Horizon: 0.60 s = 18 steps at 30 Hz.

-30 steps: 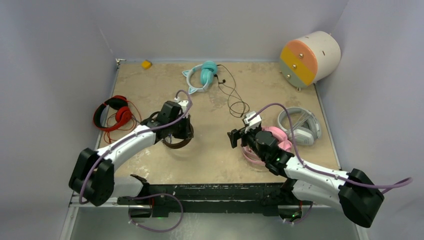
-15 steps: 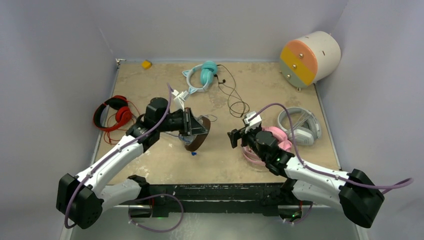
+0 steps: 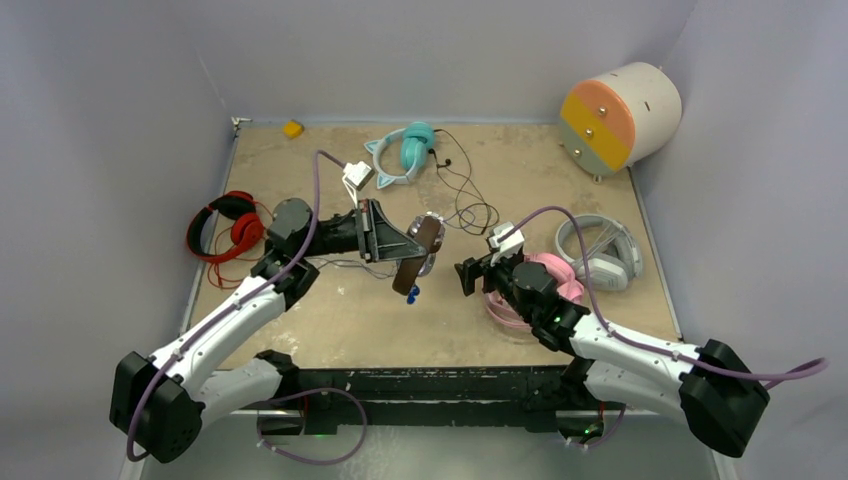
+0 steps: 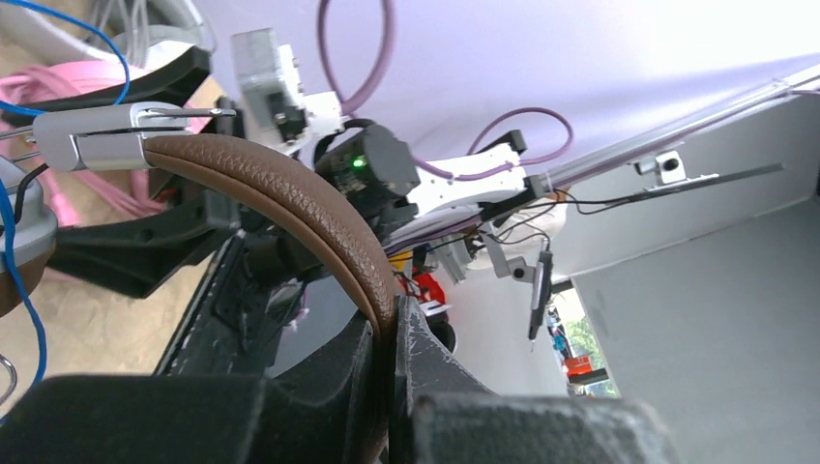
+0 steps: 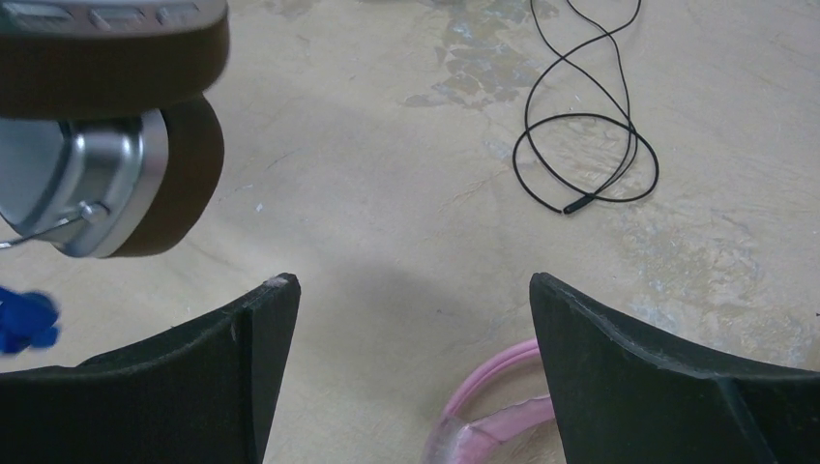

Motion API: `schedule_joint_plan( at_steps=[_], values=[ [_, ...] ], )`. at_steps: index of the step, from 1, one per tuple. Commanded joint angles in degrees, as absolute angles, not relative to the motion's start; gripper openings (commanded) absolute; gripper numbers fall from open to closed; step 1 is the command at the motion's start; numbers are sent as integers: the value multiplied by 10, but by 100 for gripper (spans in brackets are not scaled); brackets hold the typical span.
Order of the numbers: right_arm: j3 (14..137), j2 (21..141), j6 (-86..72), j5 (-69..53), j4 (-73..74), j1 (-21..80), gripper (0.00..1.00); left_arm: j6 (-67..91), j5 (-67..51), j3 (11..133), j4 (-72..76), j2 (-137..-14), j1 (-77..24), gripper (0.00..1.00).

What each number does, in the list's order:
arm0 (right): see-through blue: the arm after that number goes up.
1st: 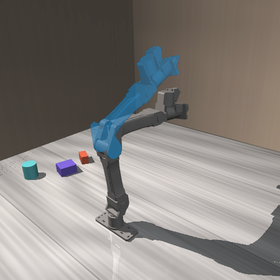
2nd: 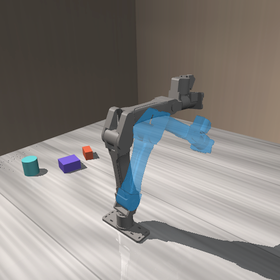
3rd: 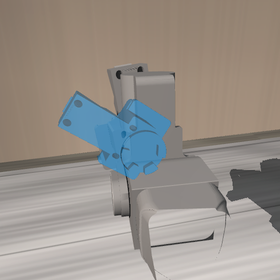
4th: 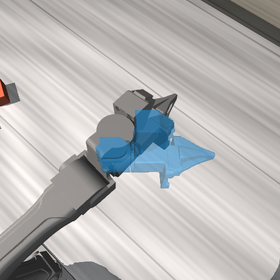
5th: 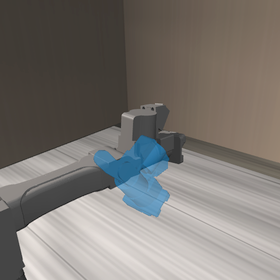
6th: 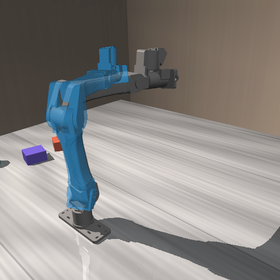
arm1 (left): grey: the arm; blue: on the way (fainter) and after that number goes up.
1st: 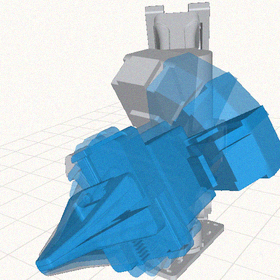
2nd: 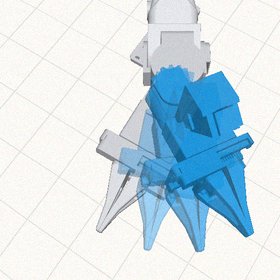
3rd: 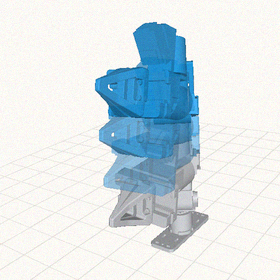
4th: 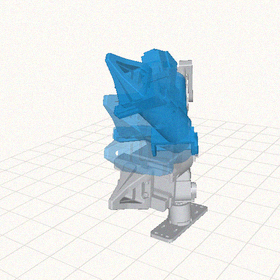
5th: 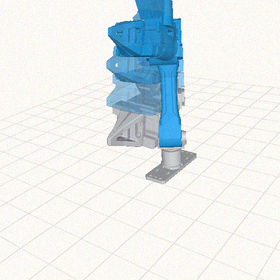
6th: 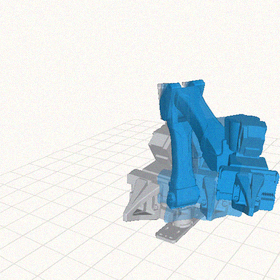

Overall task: Wrap the headphones
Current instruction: Pick up the headphones from the center of the board, then place the headphones at the center of the board.

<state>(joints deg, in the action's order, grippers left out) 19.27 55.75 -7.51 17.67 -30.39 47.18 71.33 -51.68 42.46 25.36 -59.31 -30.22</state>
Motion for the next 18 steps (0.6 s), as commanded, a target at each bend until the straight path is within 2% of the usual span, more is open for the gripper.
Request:
schedule_joint_plan(
  at_steps=[1, 9, 18],
  values=[
    [197, 554, -72, 182, -329, 471, 90, 772, -523, 471, 369, -568, -307, 0],
    [187, 538, -73, 202, -325, 471, 91, 807, -510, 426, 435, -597, -306, 0],
    [189, 546, -75, 212, -325, 471, 91, 801, -537, 370, 532, -705, -307, 0]
  ],
)
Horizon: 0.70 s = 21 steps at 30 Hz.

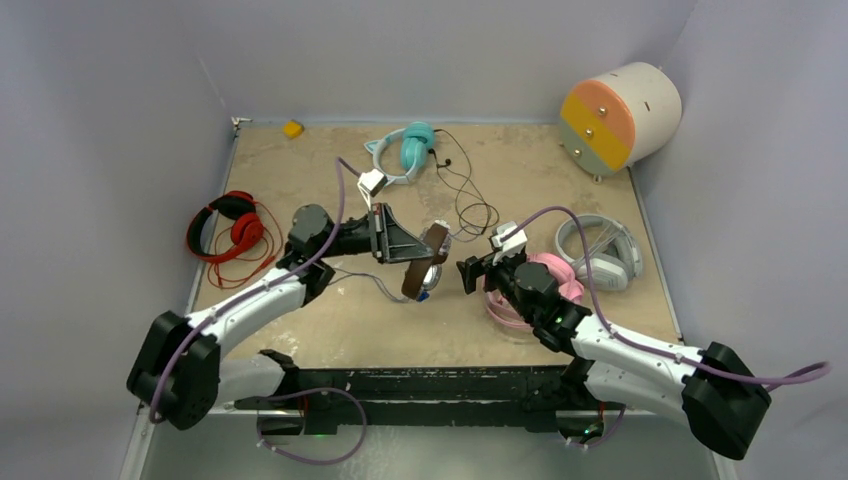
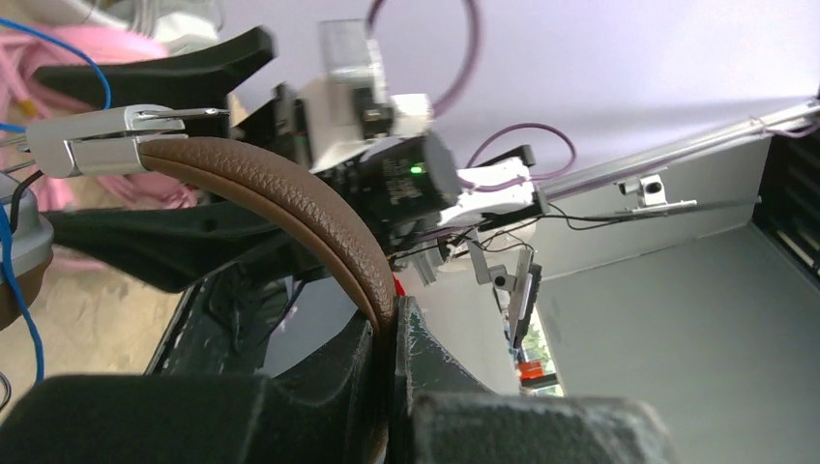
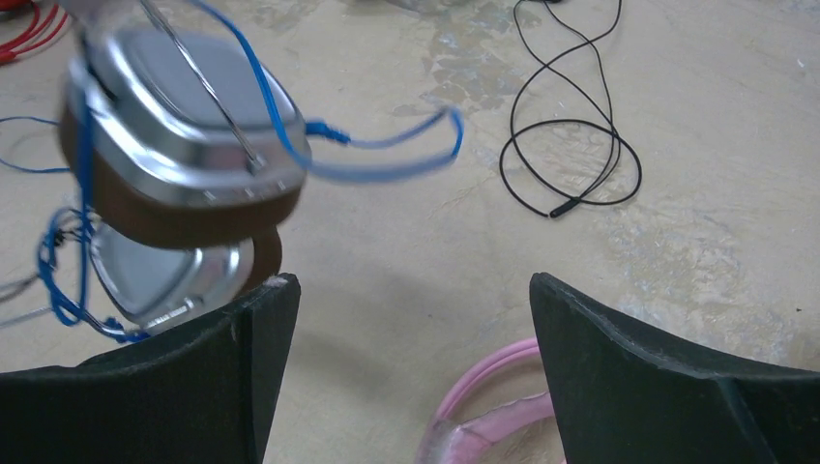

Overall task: Wrap the headphones
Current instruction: Place the headphones at the center of the board.

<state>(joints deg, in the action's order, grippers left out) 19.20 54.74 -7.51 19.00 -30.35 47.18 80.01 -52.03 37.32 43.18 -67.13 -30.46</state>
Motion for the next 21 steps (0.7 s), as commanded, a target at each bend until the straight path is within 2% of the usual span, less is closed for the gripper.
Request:
schedule_joint_plan(
  at_steps=[1, 8, 12, 15, 18, 21],
  values=[
    [189, 545, -74, 213, -326, 471, 91, 802, -543, 368, 541, -716, -306, 0],
    [193, 574, -69, 219, -336, 471, 91, 806, -572, 336, 591, -793, -300, 0],
    [201, 593, -64, 219, -339, 471, 90, 847, -578, 294, 671, -838, -284, 0],
    [203, 596, -63, 220, -339, 471, 90, 877, -591, 254, 739, -858, -249, 12],
    [201, 594, -63, 220, -340, 471, 90, 865, -597, 213, 744, -849, -194, 24],
    [203, 596, -61, 216, -340, 471, 90, 784, -602, 206, 606, -811, -159, 44]
  ],
)
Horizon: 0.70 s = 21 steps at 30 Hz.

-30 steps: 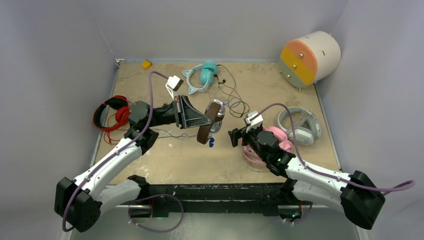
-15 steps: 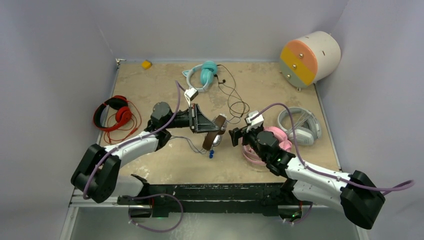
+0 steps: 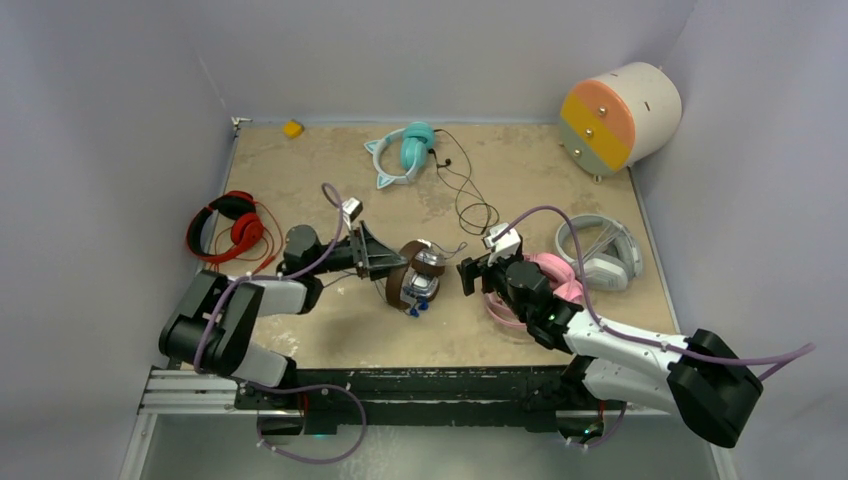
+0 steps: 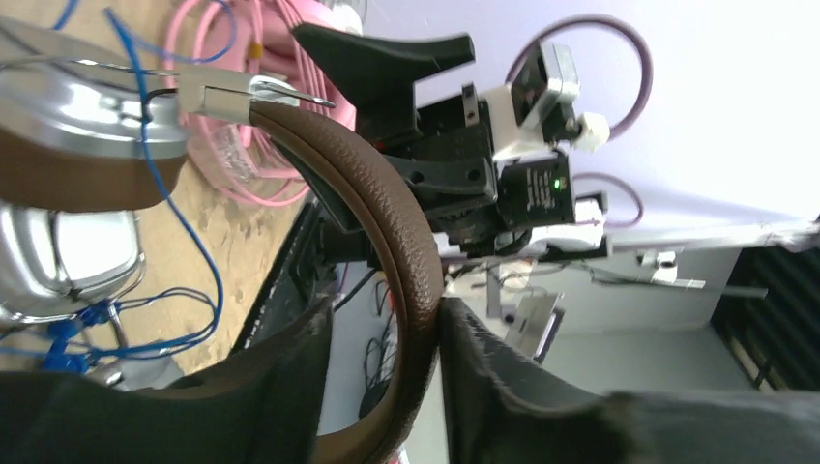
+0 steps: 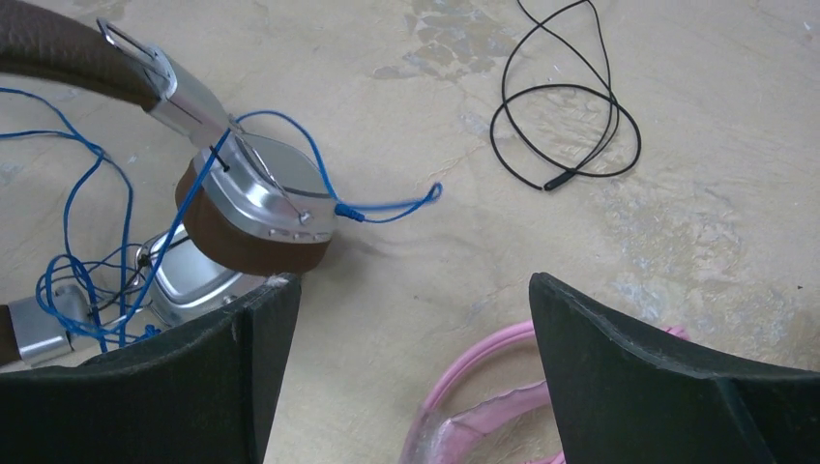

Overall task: Wrap the headphones
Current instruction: Place the headphones at the center of the board.

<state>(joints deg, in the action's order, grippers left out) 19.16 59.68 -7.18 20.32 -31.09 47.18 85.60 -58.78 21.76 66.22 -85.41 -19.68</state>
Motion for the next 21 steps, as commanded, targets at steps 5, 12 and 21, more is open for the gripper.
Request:
schedule_joint_plan(
  at_steps=[5, 12, 21],
  values=[
    [206, 602, -61, 210, -337, 471, 89, 522, -475, 275, 171, -674, -142, 72],
    [207, 605, -64, 202, -339, 471, 89, 400, -204, 330, -102, -529, -142, 99],
    [208, 601, -47, 122, -353, 472, 82, 428, -236, 297, -98, -499, -142, 99]
  ],
)
